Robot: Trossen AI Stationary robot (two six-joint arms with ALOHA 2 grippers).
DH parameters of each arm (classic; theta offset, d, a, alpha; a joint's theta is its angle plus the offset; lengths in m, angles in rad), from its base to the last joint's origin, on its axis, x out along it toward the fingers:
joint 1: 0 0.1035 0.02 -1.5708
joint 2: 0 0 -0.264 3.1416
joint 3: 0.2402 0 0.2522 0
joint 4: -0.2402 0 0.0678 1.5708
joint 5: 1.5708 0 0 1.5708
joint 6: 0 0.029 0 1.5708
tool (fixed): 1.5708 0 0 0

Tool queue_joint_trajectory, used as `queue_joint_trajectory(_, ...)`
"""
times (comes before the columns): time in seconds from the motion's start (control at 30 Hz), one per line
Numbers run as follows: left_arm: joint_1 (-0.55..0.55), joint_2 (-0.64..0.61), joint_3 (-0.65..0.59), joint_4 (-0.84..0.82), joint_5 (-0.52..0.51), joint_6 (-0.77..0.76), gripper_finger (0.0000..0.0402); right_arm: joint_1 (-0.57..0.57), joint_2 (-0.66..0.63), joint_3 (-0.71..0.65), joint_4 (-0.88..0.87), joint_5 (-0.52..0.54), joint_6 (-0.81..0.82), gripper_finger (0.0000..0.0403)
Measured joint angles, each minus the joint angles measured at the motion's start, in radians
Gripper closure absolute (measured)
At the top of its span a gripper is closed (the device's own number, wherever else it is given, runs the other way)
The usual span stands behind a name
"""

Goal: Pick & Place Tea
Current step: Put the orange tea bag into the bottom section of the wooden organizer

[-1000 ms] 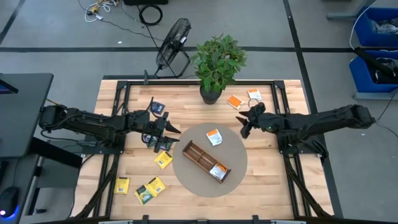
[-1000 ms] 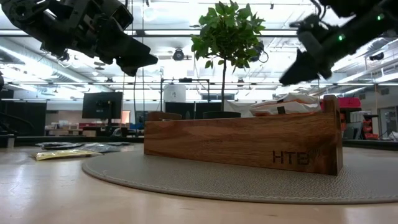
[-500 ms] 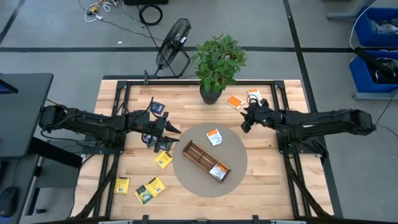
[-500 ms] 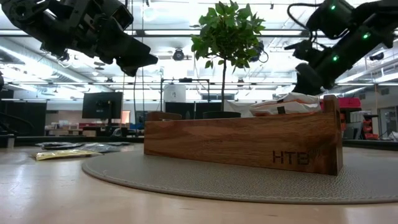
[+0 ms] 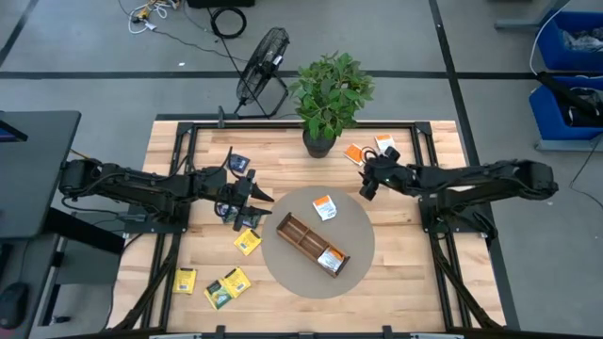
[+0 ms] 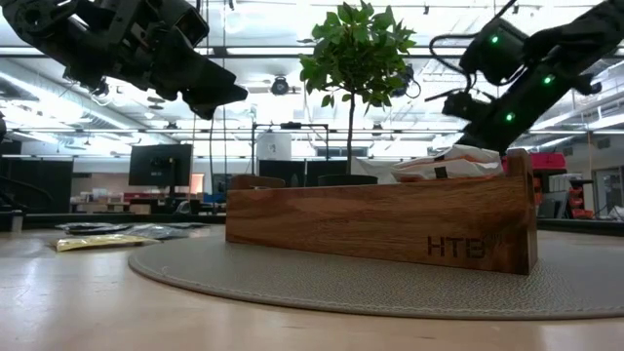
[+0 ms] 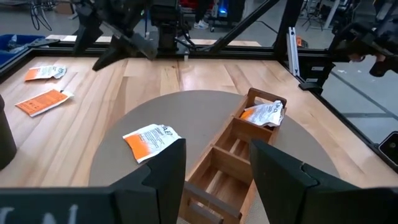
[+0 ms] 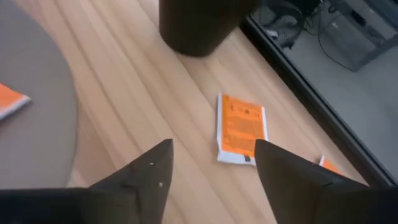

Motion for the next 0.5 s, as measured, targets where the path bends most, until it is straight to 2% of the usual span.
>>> queue_joint_trajectory(0.27, 0.0, 0.0, 0.0, 0.0, 0.0, 0.0, 0.0218, -0.034, 0.081, 0.0, 0.058, -0.014, -0.059, 0.0119)
queue_joint_trajectory(0.5, 0.0, 0.0, 0.0, 0.0, 0.0, 0.0, 0.0218, -0.089, 0.162, 0.035, 0.071, -0.037, -0.007, 0.0115)
